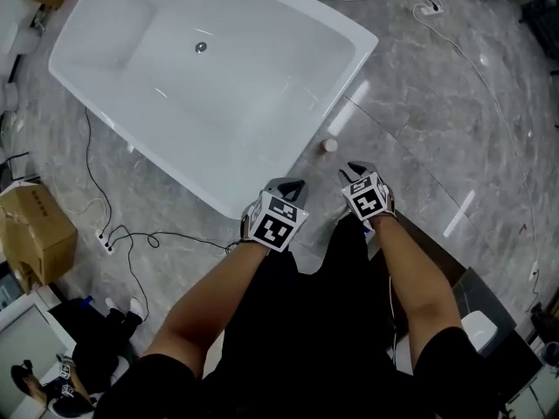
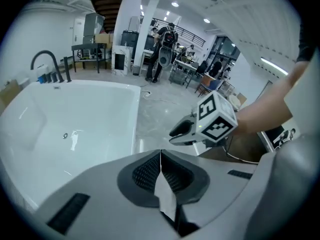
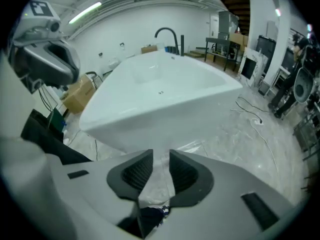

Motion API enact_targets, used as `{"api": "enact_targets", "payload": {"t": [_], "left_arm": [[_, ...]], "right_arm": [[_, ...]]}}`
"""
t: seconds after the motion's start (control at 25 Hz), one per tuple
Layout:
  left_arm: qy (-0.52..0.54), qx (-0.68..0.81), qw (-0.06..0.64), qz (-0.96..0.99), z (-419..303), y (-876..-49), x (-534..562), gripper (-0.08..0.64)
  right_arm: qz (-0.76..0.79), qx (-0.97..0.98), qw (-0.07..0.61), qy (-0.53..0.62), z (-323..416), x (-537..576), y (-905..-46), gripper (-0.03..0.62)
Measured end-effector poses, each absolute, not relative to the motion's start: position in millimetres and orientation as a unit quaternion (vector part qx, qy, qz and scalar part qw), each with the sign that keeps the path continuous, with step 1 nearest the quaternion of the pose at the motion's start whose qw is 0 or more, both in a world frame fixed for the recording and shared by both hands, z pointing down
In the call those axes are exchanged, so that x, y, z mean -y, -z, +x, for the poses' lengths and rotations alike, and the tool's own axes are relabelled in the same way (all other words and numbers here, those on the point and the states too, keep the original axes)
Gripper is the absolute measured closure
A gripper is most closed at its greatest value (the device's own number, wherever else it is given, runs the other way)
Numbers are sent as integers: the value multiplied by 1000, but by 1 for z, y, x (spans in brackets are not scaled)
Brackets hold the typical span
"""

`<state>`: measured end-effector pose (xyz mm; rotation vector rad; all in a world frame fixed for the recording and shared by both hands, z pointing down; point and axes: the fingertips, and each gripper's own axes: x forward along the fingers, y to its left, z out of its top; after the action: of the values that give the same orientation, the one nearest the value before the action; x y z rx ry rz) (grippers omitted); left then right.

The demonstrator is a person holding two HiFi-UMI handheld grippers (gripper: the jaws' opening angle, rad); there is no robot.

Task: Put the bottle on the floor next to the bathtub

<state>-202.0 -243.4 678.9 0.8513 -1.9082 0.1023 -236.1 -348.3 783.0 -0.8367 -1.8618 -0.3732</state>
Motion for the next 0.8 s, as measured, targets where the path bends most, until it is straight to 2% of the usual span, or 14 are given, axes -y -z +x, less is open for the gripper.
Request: {"api": "enact_targets", "payload": {"t": [0.12,0.24,0.52,0.8], "left_arm": [[-37,804,483,345,-214,-648,232,543],[-33,816,457,354,-224,-610,224,543],[-8,825,404,394,-202,-528,192,543],[-29,831,339,439,-162,-463,169,543]], "right_arm": [[-340,803,480,98,-230,332,-721,524],[-346,817,460,42,-220,314,-660,551],[-344,853,389,-54,-197,274,-528,557],[-356,887,286,-67,-161,247,-428,557]]}}
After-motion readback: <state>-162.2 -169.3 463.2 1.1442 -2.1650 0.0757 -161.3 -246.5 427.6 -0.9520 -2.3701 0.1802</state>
